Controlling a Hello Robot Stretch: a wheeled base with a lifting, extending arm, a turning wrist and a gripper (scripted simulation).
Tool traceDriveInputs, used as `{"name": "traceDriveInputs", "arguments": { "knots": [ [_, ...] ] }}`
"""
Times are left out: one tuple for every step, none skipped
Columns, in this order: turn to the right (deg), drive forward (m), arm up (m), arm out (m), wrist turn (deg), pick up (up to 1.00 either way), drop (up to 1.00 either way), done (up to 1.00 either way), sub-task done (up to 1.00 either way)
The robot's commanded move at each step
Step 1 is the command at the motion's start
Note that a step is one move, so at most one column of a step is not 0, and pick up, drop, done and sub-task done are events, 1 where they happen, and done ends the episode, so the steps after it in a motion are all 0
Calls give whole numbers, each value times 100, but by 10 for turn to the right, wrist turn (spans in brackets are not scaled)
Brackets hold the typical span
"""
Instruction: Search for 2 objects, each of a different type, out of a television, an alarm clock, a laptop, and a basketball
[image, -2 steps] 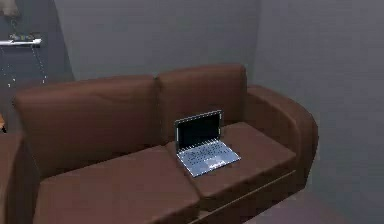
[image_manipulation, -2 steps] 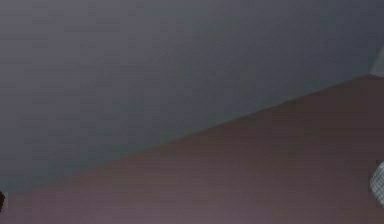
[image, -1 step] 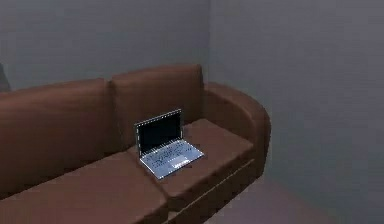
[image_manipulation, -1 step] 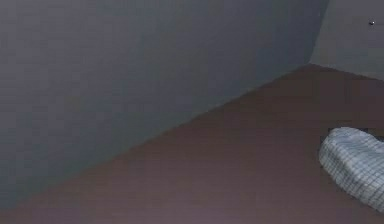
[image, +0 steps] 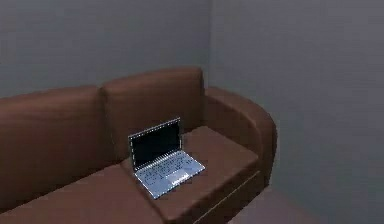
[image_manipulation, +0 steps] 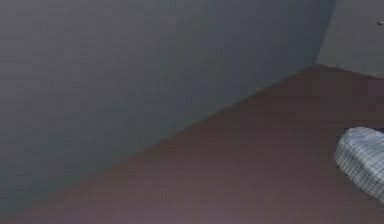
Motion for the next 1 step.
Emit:
{"name": "traceDriveInputs", "arguments": {
  "knots": [
    [0, 0, 0, 0, 0, 0, 0, 100, 0]
  ]
}}
